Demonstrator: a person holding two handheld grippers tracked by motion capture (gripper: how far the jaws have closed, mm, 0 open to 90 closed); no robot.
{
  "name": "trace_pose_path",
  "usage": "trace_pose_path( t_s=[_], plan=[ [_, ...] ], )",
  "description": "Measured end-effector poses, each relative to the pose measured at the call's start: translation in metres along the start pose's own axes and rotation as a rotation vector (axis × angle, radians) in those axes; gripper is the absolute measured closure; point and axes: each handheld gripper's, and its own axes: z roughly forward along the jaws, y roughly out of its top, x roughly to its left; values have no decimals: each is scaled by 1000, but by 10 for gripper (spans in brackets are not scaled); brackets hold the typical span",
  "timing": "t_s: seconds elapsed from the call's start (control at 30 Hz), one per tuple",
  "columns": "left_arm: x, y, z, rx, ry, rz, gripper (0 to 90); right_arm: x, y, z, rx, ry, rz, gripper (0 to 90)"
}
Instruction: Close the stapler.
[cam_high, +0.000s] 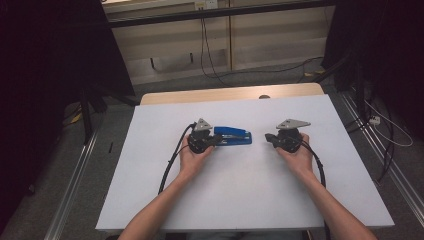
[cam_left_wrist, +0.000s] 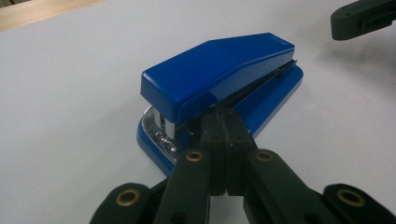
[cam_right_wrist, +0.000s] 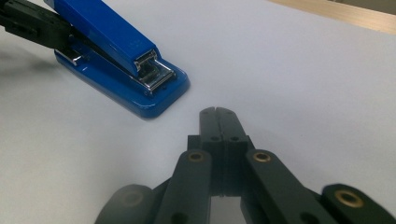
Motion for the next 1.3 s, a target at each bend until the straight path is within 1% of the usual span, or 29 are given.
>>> trace_pose_path(
  t_s=[0.1,0.17,0.23,0.33,0.37,0.4,0.43,0.47,0.57,0.6,0.67,0.7,0.77,0.83,0.9,0.97,1.0,1.03,1.07,1.13,1.17,1.2,1.23,1.27,1.3],
  plan=[
    [-1,0,0,-1,5,4,881,0,1,-2,-8,5,0,900],
    [-2,0,-1,1,-2,-2,871,0,1,-3,-17,9,4,900],
    [-3,0,-2,12,-7,9,862,0,1,-4,-26,11,7,900],
    [-6,0,-3,11,-22,7,849,-1,1,-6,-36,14,13,900],
    [-7,0,-5,17,-27,9,842,-1,1,-6,-36,14,15,894],
    [-7,0,-6,10,-31,0,838,-2,1,-6,-36,12,16,876],
    [-8,0,-7,7,-32,-5,828,-2,1,-6,-37,12,16,868],
    [-7,0,-8,9,-32,2,825,-2,1,-6,-38,14,16,863],
    [-7,-1,-11,0,-35,-15,794,-1,-1,-7,-45,16,24,830],
    [-7,-1,-12,2,-33,-14,783,-1,-1,-7,-46,20,22,816],
    [-6,-1,-14,-7,-32,-32,728,0,0,-6,-58,23,23,771],
    [-6,-2,-14,-8,-29,-40,654,0,0,-6,-60,29,15,728],
    [-5,-2,-15,-6,-27,-33,641,3,1,-6,-63,34,8,652],
    [-6,-1,-15,-17,-31,-47,599,4,2,-7,-64,34,14,592],
    [-5,-1,-16,-21,-21,-36,572,5,3,-8,-68,37,22,537],
    [-5,-2,-16,-37,-32,-70,545,6,3,-10,-82,31,31,486],
    [-5,-2,-16,-36,-28,-75,519,6,4,-11,-91,26,32,462],
    [-6,-3,-17,-33,-12,-63,439,6,4,-11,-99,25,36,421],
    [-7,-3,-17,-36,-10,-53,402,6,5,-12,-101,23,40,390],
    [-8,-3,-17,-38,-7,-60,384,7,5,-13,-107,27,54,323],
    [-9,-3,-18,-35,0,-48,343,7,5,-12,-106,28,57,289],
    [-10,-3,-19,-38,-2,-46,315,8,5,-12,-107,29,62,260],
    [-11,-3,-20,-39,-1,-38,301,8,5,-12,-108,31,66,227],
    [-12,-3,-20,-41,-5,-46,289,8,5,-12,-107,31,72,199],
    [-12,-3,-21,-39,-7,-35,271,9,5,-12,-108,33,75,178]
  ],
)
